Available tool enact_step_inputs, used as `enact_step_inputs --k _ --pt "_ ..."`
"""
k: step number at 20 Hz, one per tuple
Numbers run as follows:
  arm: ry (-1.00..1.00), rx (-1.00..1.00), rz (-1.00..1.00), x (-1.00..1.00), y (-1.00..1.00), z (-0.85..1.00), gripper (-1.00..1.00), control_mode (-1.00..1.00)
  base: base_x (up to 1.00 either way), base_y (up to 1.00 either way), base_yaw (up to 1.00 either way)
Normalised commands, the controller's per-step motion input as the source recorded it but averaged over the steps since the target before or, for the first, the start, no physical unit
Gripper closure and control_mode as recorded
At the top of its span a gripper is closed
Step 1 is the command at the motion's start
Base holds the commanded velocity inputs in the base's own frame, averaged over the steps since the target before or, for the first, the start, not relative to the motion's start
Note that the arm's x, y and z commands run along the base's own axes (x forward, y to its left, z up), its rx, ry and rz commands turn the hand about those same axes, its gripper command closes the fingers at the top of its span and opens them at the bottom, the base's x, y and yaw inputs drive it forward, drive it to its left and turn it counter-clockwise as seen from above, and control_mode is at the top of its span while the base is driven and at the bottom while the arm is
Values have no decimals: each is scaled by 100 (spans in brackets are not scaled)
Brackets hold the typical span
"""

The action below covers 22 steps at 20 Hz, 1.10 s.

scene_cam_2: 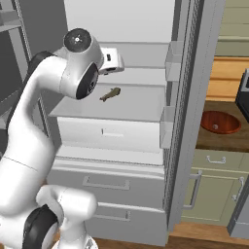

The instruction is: Grab a lemon wedge from the fridge and one ice cube from the ice bowl, and put them in the glass of lemonade.

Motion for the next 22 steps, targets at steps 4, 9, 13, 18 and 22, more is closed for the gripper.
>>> enact_step_inputs --k 4,9,13,18,22 --pt "18 -15 0 -100 0 3 100 -100 0 0 0" --pt "15 -4 0 -100 0 1 100 -100 0 0 0" --pt "3 0 -1 -100 0 0 100 -100 0 0 0" --pt "0 7 -12 -100 0 -13 100 -100 0 0 0" --pt "0 7 -21 -99 7 -21 100 -100 0 0 0"
